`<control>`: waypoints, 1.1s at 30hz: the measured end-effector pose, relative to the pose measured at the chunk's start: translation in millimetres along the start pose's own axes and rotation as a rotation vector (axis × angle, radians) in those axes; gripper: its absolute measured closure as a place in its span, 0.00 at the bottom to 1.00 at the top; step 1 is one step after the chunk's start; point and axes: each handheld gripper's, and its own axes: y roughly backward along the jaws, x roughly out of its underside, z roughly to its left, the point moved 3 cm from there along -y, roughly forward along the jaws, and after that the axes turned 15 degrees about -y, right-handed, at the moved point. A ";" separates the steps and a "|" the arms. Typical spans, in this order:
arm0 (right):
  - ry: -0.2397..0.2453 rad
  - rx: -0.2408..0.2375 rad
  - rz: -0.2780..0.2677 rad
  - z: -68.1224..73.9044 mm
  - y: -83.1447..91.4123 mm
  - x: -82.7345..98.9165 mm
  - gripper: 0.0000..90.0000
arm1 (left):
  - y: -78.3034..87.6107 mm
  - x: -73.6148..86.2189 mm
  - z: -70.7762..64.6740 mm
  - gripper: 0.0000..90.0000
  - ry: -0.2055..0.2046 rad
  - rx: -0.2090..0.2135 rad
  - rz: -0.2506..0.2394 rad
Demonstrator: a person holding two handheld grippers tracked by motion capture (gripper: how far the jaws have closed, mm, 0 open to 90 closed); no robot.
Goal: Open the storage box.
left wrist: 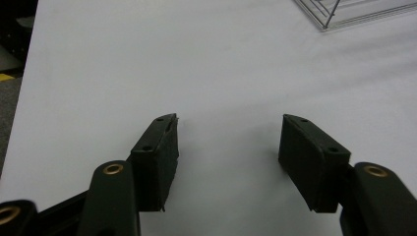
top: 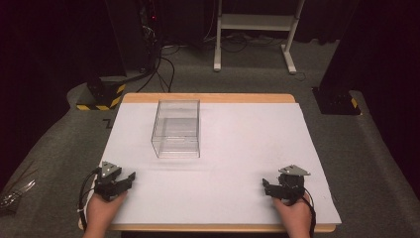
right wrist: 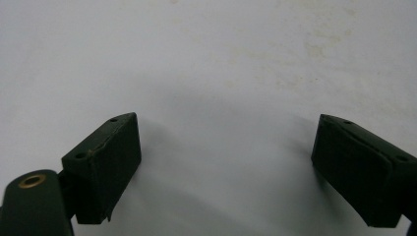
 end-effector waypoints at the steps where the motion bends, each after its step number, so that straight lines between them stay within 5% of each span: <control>1: -0.001 -0.001 0.000 -0.1 -0.1 0.0 0.12 | -0.2 0.0 0.3 0.45 0.005 0.006 -0.001; 21: -0.002 -0.003 -0.001 -0.1 0.0 0.4 0.12 | -0.7 -0.4 1.5 0.41 -0.002 0.030 -0.003; 33: -0.002 -0.004 -0.001 -0.1 0.1 0.4 0.12 | 1.2 0.0 4.4 0.48 0.024 0.032 -0.011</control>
